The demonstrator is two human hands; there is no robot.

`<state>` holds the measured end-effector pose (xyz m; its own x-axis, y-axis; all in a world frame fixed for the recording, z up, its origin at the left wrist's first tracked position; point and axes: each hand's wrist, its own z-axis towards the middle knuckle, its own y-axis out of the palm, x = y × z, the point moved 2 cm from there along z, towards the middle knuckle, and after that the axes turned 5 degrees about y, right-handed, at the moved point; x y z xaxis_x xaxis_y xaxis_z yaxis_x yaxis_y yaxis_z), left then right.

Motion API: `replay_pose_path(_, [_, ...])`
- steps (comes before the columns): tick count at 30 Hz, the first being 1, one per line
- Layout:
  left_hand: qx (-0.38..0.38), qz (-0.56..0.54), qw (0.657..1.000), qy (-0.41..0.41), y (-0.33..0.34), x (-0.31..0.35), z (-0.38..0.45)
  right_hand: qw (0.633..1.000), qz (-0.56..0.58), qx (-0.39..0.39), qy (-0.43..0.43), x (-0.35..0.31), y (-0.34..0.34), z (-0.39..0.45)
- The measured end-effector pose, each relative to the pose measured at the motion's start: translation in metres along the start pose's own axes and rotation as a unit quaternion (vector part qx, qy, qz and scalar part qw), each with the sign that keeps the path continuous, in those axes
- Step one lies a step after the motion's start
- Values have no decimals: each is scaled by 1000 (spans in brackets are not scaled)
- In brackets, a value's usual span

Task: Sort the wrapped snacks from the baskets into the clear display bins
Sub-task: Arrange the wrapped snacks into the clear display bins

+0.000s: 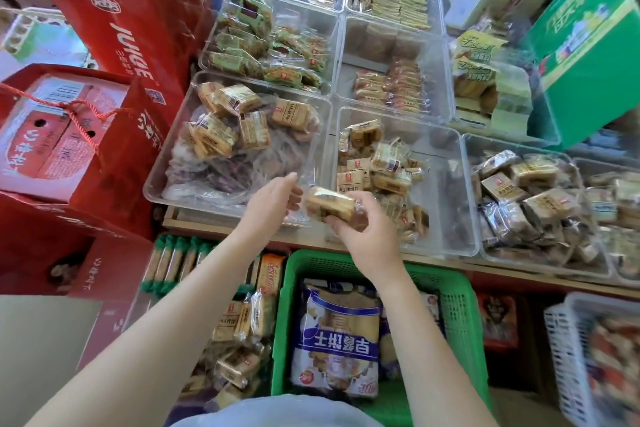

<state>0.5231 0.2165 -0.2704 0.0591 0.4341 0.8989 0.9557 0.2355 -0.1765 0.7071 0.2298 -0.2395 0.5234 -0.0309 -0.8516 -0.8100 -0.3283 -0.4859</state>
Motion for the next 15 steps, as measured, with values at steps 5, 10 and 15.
replay_pose_path(5, [-27,358,920,159,3,-39,-6,996,-10,56,69,35,-43,11])
replay_pose_path(10, [-5,417,893,172,8,-46,-5,970,-236,-8,61,55,-41,23])
replay_pose_path(15, [-13,397,904,158,9,-45,-4,978,-204,-29,21,47,-22,29])
